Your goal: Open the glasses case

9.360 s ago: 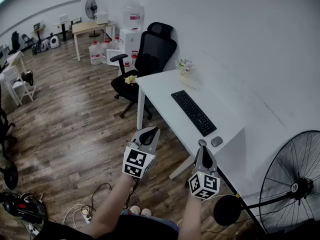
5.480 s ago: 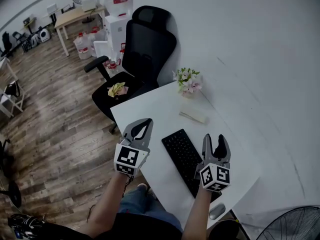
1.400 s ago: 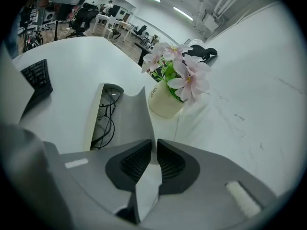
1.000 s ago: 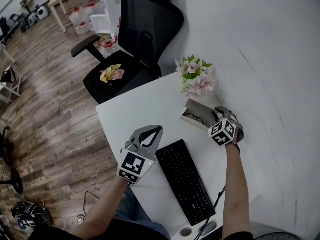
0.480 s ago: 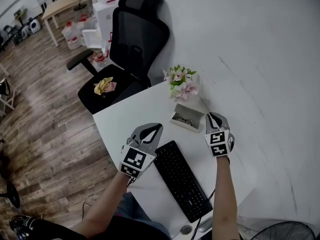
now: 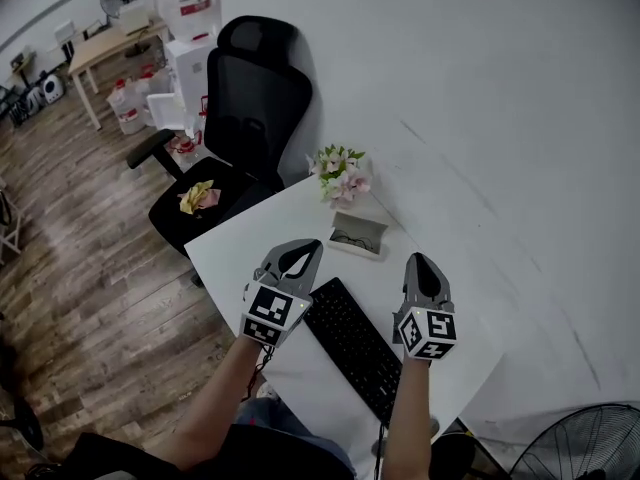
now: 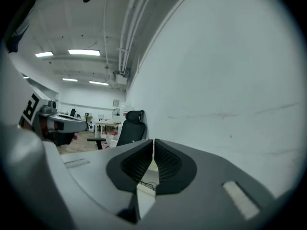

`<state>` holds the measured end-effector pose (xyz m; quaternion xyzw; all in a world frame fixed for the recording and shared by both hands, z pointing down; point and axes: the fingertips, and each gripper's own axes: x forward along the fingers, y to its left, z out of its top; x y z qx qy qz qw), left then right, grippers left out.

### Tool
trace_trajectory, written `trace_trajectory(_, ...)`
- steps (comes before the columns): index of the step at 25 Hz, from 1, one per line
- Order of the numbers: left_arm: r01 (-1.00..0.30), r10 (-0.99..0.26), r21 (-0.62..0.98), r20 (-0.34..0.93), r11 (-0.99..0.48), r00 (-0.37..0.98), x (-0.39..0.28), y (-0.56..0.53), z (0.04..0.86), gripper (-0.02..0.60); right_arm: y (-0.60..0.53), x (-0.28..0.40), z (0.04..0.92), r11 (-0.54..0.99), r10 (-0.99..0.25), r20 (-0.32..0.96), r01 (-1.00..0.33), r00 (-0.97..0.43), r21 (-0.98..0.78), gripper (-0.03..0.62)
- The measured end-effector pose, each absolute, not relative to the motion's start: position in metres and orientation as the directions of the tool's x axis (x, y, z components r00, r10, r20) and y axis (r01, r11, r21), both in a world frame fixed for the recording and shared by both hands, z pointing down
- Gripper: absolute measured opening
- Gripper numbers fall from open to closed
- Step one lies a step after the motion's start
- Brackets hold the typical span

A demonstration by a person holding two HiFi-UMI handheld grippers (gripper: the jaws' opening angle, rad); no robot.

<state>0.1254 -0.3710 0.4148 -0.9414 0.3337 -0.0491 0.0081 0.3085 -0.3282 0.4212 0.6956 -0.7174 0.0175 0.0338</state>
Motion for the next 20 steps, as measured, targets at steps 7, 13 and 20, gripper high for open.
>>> trace_trajectory(7,-0.606,-0.609,-0.060,0.066,-0.793,0.790,0.127,-0.358,0.402,0.008,-0.268,0.298,0.407,-0.055,-0.998,-0.010,-0.997,0.056,-0.058,0.000)
trace_trajectory(13,-0.597,-0.600,-0.059,0.080,-0.800,0.796,0.128,-0.346,0.410,0.008,-0.242,0.292,0.415,-0.078,-0.997,0.001,-0.996,0.078,-0.045,0.002)
trace_trajectory(20,-0.606,-0.609,-0.063,0.073,-0.793,0.790,0.122,-0.341,0.406,0.008,-0.237,0.291,0.411,-0.089,-0.996,-0.010,-0.995,0.089,-0.037,0.003)
